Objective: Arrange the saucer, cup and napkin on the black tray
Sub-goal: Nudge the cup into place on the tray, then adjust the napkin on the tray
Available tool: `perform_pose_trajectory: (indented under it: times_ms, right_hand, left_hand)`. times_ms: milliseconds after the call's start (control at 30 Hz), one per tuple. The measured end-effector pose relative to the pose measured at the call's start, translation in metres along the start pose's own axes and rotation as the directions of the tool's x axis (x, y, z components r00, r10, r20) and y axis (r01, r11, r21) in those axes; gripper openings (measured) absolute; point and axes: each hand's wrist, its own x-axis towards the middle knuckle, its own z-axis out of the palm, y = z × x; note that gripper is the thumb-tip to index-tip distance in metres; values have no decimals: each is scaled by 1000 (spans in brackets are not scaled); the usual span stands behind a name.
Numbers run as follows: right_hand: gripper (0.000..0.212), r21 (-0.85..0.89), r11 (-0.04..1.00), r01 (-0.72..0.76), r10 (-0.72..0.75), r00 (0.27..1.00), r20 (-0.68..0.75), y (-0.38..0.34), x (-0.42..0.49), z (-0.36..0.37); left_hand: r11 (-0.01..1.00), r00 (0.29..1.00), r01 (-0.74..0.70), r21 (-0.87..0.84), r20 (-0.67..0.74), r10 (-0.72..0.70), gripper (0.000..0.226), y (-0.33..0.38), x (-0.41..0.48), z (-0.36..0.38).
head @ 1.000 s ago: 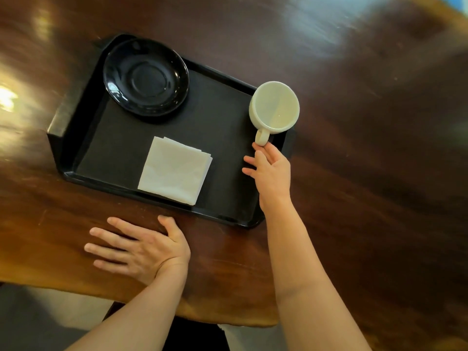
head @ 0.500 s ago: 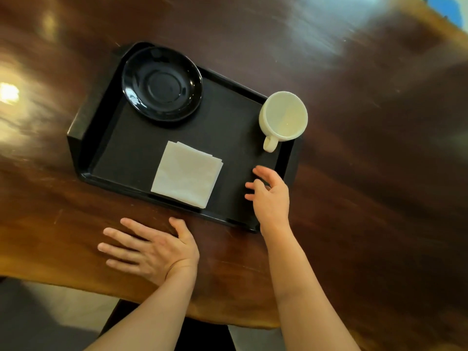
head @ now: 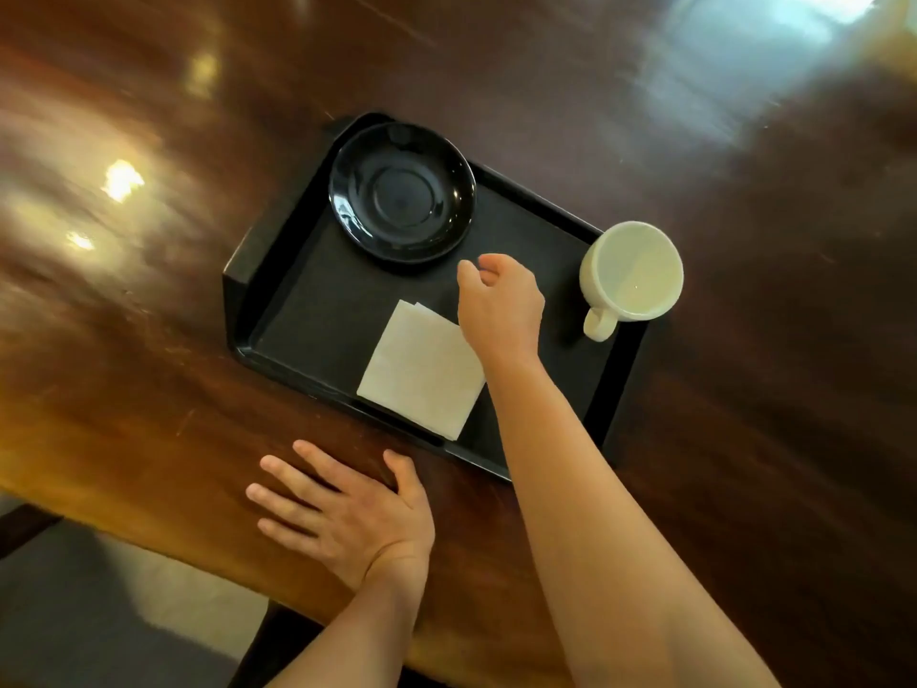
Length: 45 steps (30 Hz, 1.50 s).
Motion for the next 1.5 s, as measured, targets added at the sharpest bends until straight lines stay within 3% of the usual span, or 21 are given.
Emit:
perform_pose_trajectory:
  times_ms: [233,367,533,600,700,833,933,1167,1500]
  right_hand:
    - [32,-99,987,-123,129,990,60,-21,26,17]
    - [22,89,956,-278,264,954,142,-26,37,18]
    - [22,123,944,-305,281,942,184,-29,34,17]
    - [25,75,962,-264,251,956,152,-26,27,12]
    - [12,-20,997,-73,75,992,98,-17,6,-2]
    - [43,-357,932,67,26,968,250,4,-21,-20]
    - [48,-480,872,94,67,949,308,17,-32,-23]
    - [48,-458,883,98,64,943,326,25,-33,-27]
    - [23,-455,888,73,117,919,376,23,-30,-32]
  left_hand:
    - [1000,1000,4,1,17,-4,101,3,-1,-5]
    - [1000,1000,-5,-26,11,5,89,4,0,-7]
    - [1000,1000,-11,-13,21,11,98,3,0,-7]
    - [1000,1000,-17,-15,11,17,94,2,0,-5]
    - [1000,1000,-10,-4,7,10,92,2,1,-3]
    - [1000,1000,-17,-1,1,17,94,1,0,-1]
    - [1000,1000,-15,-8,-8,15,98,0,0,0]
    - [1000,1000,-4,2,3,4,99,2,1,-2]
    - [1000,1000,10,-1,-6,-10,97,3,2,-1]
